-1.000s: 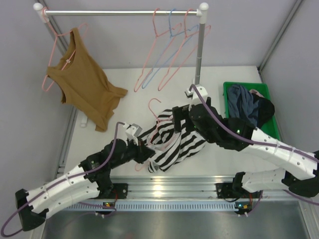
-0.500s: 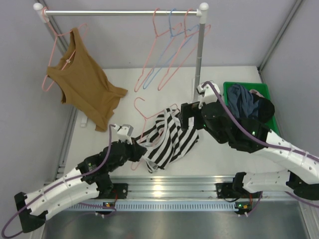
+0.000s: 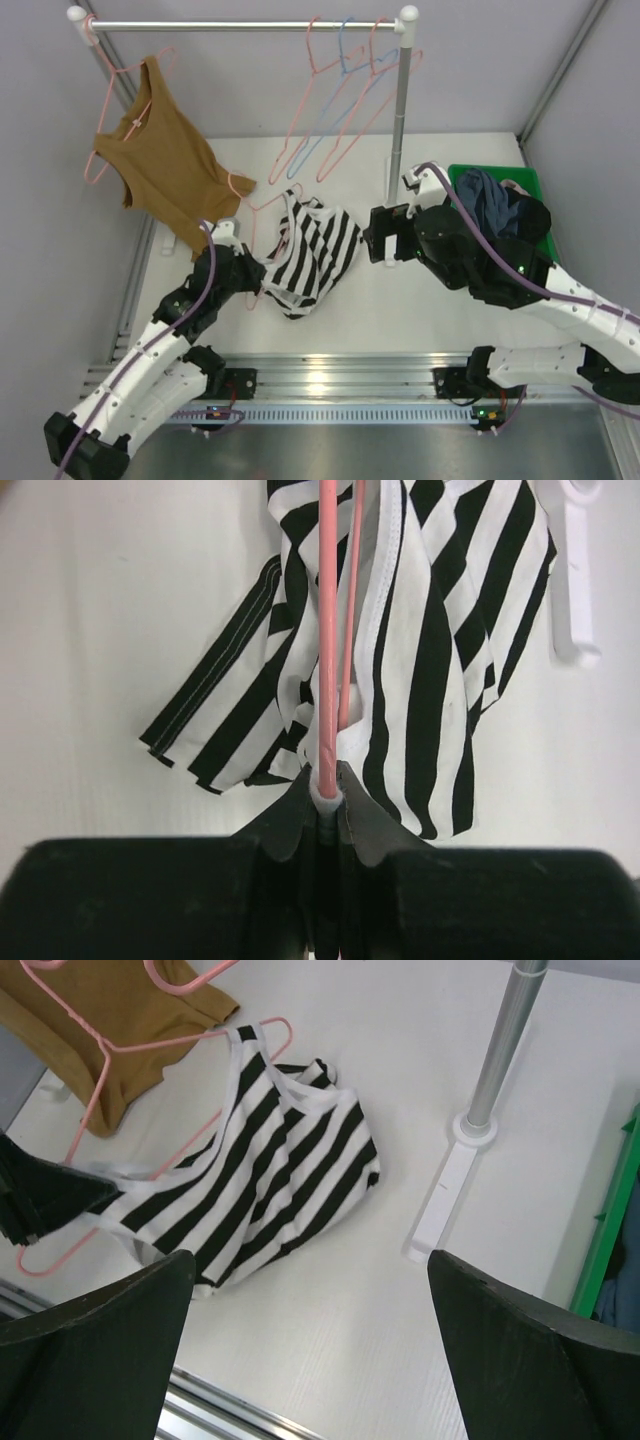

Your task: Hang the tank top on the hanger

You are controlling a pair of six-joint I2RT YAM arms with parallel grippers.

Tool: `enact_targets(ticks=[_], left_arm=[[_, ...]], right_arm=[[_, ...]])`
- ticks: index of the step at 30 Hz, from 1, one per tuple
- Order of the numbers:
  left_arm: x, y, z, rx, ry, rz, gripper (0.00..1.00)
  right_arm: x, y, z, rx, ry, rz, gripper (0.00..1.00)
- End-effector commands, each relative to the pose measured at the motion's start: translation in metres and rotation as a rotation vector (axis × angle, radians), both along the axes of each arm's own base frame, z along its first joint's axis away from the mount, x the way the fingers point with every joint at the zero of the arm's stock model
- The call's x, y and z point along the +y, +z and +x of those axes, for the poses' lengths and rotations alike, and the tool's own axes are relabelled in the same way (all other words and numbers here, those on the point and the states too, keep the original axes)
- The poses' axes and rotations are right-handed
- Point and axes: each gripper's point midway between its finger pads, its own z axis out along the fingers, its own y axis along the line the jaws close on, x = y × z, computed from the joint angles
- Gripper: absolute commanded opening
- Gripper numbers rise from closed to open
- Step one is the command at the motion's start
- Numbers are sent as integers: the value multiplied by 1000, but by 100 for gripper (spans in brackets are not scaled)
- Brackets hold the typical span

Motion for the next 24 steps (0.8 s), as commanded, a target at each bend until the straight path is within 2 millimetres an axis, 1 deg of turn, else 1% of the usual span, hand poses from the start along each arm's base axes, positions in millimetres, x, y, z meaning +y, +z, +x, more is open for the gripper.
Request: enact_targets(ticks=[1,2,3,4,5,7,8,10,11,13,14,15,16,17,18,19,20,24], left_arm=[[4,49,28,-123,-31,-60,0],[9,56,34,-131,-22,-37,0],[16,60,39,-137,-3,-22,0],[18,63,43,-137,0,-7,0],[21,75,46,-158,-2,12,0],[30,82,54,-164,18,42,0],[34,95,57,-189,20,64,0],[43,105,62,-204,35,91,0],[46,119,65,-234,33,107,0],[58,122,71,-220,59,137,0],[57,133,72,-241,33,140,0],[65,134,73,-229,51,153,0],[67,143,76,-243,40,164,0],[69,146,77,-245,36,169,0],[77,150,79,-252,55,175,0],[80,152,81,-247,55,189,0],[83,163,83,-269,66,195,0],[86,188,91,-309,63,201,0]], right_arm=[[-7,26,-7,-34,14,47,100],[-8,25,-7,-30,15,40,100],[-8,25,-8,-29,15,39,100],[-10,27,-8,-33,14,41,100],[-10,27,-8,-33,16,40,100],[-11,28,-8,-35,19,40,100],[-11,29,-9,-35,21,38,100],[-11,30,-9,-37,26,33,100],[-12,30,-9,-38,27,31,100],[-13,32,-9,-41,29,24,100],[-13,33,-10,-42,32,22,100],[-12,33,-10,-41,35,21,100],[-14,34,-10,-43,34,20,100],[-14,34,-10,-44,33,18,100],[-15,35,-10,-45,34,18,100],[-15,35,-11,-46,36,19,100],[-16,35,-10,-46,34,18,100],[-14,36,-11,-46,41,15,100]])
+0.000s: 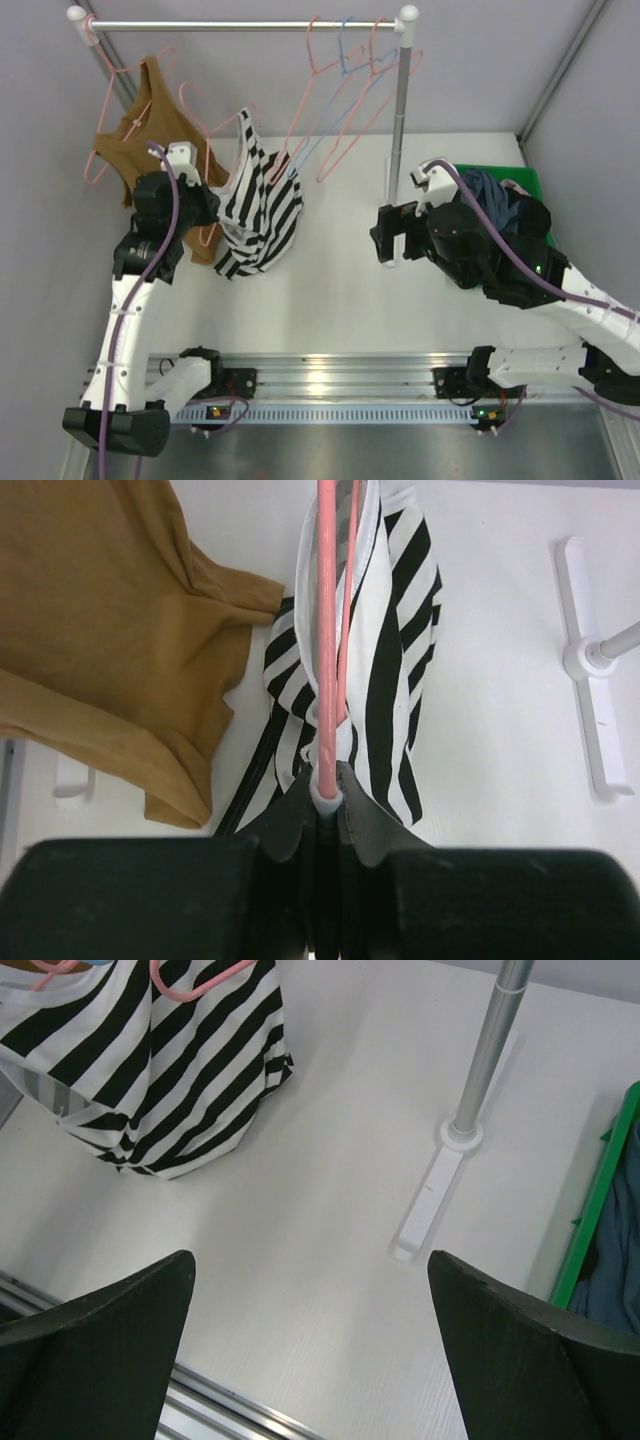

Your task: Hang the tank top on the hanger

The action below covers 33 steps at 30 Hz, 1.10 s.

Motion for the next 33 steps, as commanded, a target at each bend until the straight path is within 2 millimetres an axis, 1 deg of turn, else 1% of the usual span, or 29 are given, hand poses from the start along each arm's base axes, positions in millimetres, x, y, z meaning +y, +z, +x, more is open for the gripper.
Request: enact_targets(ticks=[1,3,4,5,6,7,9,10,11,12,13,15,17,18,19,20,21,22,23,24,25,27,28,29,30,31,32,33], left_arm=[[1,54,8,-130,-39,35,0],[5,66,9,-155,-24,43,0],[6,69,11,-156,-23,49,0],[8,78,11,-167,-17,51,0],[9,81,11,-172,-14,51,0],[10,91,11,-190,-15,50,0],[11,98,12,-204,-11,52,0],[12,109,13,-227,-7,52,0],[12,113,13,-234,-9,54,0],[13,113,16,-223,-4,58,0],[14,125,15,-246,0,62,0],[18,131,18,-247,16,74,0],[19,142,22,-253,19,81,0],[20,142,27,-244,20,82,0],[20,152,26,-257,20,85,0],[22,156,28,-260,25,87,0],[24,154,34,-246,29,90,0],[25,161,34,-254,32,93,0],[27,163,37,-254,36,93,0],[25,159,44,-236,25,91,0],[33,167,45,-247,46,90,0],[37,164,54,-228,43,88,0],[37,171,54,-243,39,85,0],[42,172,56,-244,46,86,0],[45,168,63,-229,51,84,0],[51,178,63,-245,57,81,0],[52,179,65,-243,53,78,0],[53,171,72,-210,40,71,0]], right_arm=[[-1,21,-5,-29,26,32,100],[-1,20,-6,-29,33,24,100],[-1,20,-5,-29,32,17,100],[-1,19,-5,-28,35,11,100],[0,19,-5,-28,37,7,100],[0,20,-6,-29,41,8,100],[0,22,-6,-33,46,9,100],[1,22,-6,-35,50,6,100],[1,23,-6,-39,53,6,100],[1,25,-6,-41,55,9,100],[2,24,-6,-42,59,0,100],[2,26,-5,-47,63,0,100],[2,27,-6,-52,69,0,100],[1,28,-6,-55,67,0,100],[2,29,-5,-58,70,1,100],[2,28,-5,-58,70,-1,100],[2,28,-5,-59,71,-5,100],[3,28,-6,-60,76,-3,100],[3,29,-5,-61,76,-3,100],[4,29,-5,-63,78,-5,100],[4,29,-5,-63,78,-5,100],[5,29,-5,-64,80,-2,100],[5,29,-5,-64,82,0,100],[5,30,-5,-65,85,2,100],[7,29,-5,-64,86,-4,100],[7,29,-5,-62,89,-5,100],[8,29,-5,-62,91,-6,100],[9,29,-5,-60,92,-5,100]])
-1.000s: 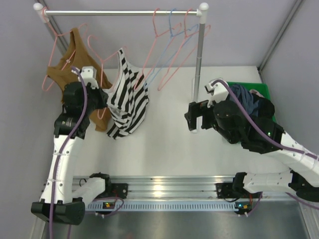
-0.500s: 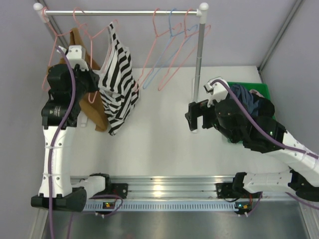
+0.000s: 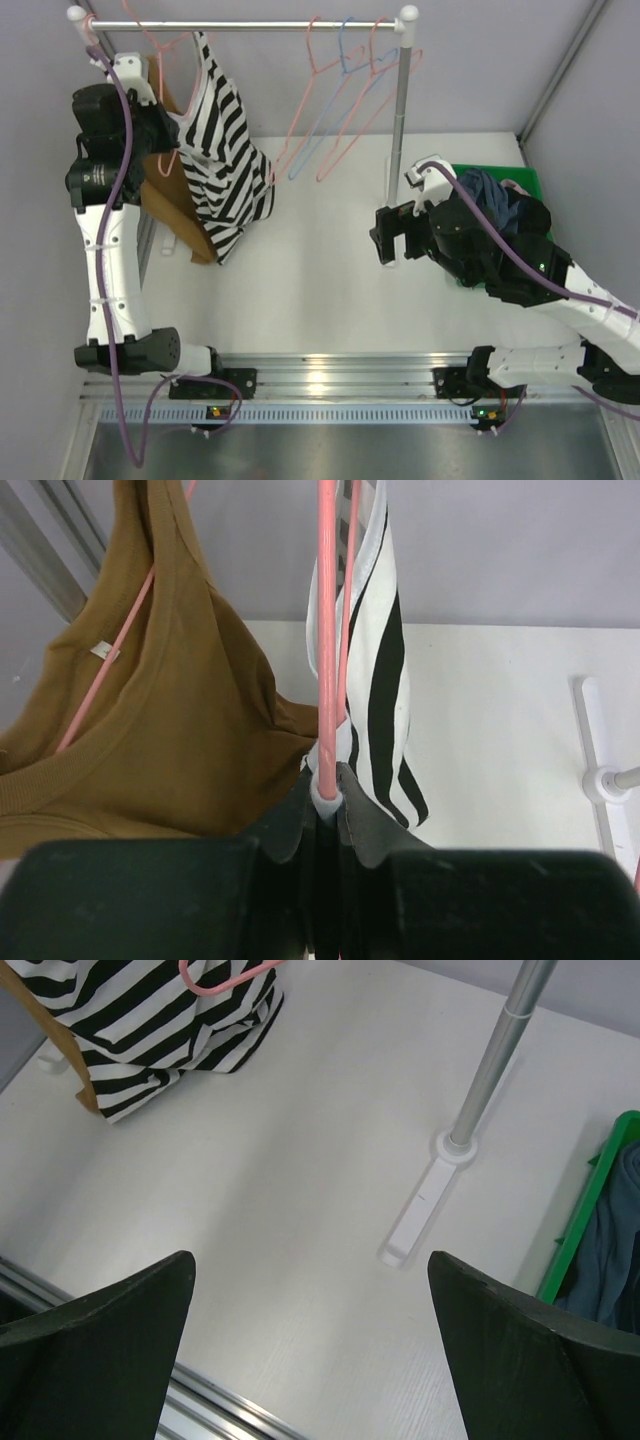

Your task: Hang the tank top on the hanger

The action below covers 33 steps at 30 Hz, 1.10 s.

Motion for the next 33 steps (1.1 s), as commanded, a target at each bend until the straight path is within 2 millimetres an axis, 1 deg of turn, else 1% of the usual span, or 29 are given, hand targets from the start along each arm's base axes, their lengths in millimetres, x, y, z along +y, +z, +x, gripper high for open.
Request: enact_targets(ticks=[1,3,6,10,12,13,19,26,30,32,33], left_arm=[[3,35,4,-84,-38,-2,0],[8,27,11,-51,-28,-5,0],[12,21,14,-30,-18,-6,0],[17,4,15,30,5,0,0],[16,1,12,39,6,-2,0],[17,-7,12,57,9,-5,0],[28,-14,4,71,69,22,0],[29,-19,-1,85,88,10,0],[34,-24,-4,97,125,11,11],[39,-22,-8,89,151,18,17],[39,-22,-9,86,158,17,24]], right_arm=[[8,22,-2,-31,33,48,100],[9,21,-2,-30,33,46,100],[11,19,-1,-27,33,42,100],[15,17,-1,-21,37,40,100],[17,14,0,-18,42,34,100],[18,14,0,-16,43,35,100],[25,10,1,-10,51,31,100],[28,6,2,-4,55,23,100],[31,4,2,-1,60,16,99],[33,3,3,1,65,15,100],[34,3,3,1,66,16,100]])
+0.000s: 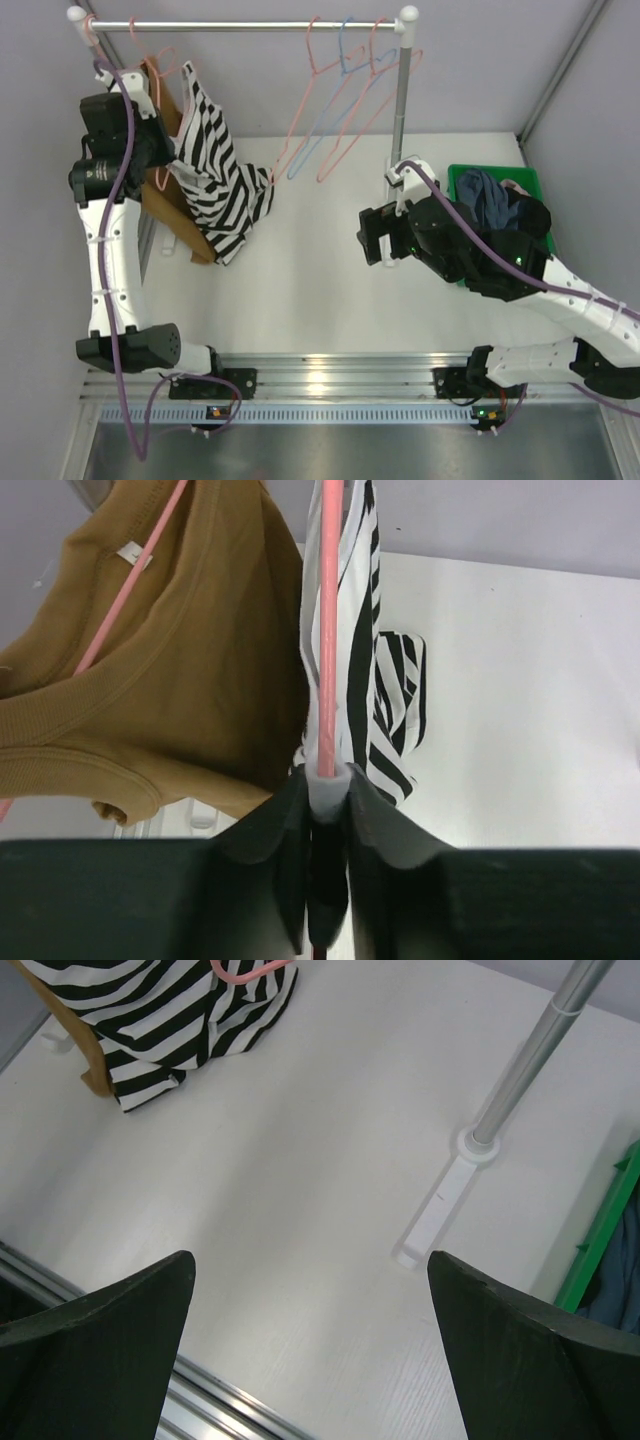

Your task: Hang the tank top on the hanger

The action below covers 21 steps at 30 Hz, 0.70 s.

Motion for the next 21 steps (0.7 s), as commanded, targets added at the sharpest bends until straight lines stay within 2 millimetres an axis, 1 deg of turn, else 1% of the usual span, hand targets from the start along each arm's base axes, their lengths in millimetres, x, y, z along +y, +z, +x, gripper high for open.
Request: enact_targets(ticks=[1,3,6,10,15,16,18,21], left_arm=[[9,25,-14,-84,58,23,27],[9,26,-15,-89,63,20,33],[9,29,-18,-98,63,21,40],[9,35,-23,-110,69,22,45],[10,44,-30,-132,83,23,49],[15,48,-34,-141,113,32,50],[16,54,-38,-154,128,33,50],[25,65,-48,-173,181,53,52]], right_arm=[[11,14,-1,-26,33,41,100],[12,14,-1,-26,36,43,100],[13,14,-1,-25,34,43,100],[13,13,-2,-22,36,44,100],[13,10,-2,-17,37,34,100],[13,10,-2,-16,37,33,100],[13,10,-2,-15,37,34,100],[12,9,-2,-16,36,31,100]])
